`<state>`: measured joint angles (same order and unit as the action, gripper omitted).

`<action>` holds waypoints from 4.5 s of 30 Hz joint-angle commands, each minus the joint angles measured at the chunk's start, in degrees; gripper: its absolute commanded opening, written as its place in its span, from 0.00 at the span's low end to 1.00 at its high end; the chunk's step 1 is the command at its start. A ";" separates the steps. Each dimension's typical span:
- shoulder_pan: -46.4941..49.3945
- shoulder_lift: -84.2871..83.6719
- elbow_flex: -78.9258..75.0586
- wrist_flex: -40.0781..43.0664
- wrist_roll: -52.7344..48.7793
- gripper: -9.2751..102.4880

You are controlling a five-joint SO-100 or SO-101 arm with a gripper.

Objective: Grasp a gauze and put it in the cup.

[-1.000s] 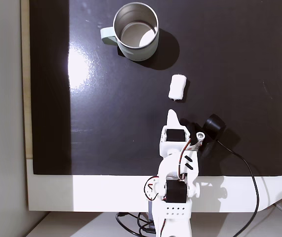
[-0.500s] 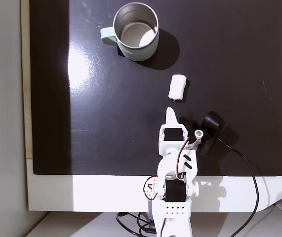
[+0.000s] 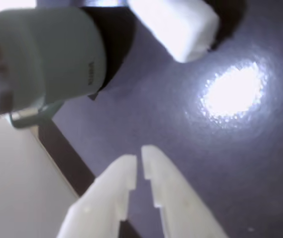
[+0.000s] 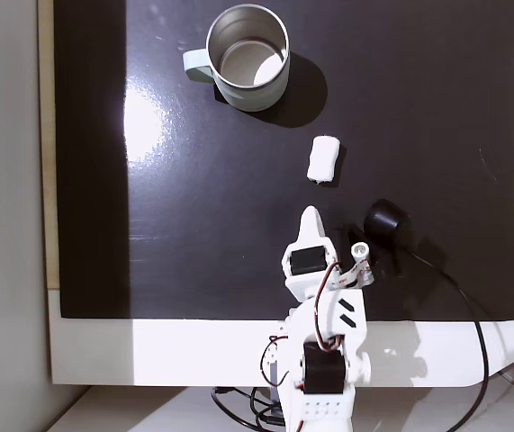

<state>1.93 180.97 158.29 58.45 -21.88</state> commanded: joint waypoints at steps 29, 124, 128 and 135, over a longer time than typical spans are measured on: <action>8.00 -54.67 -42.63 16.79 -47.81 0.30; -4.04 -100.90 -115.40 41.22 -34.80 0.09; -6.86 -110.92 -128.14 41.57 -31.29 0.09; -12.74 -121.03 -141.15 41.66 -28.83 0.09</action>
<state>-9.14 60.91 24.17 99.93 -51.86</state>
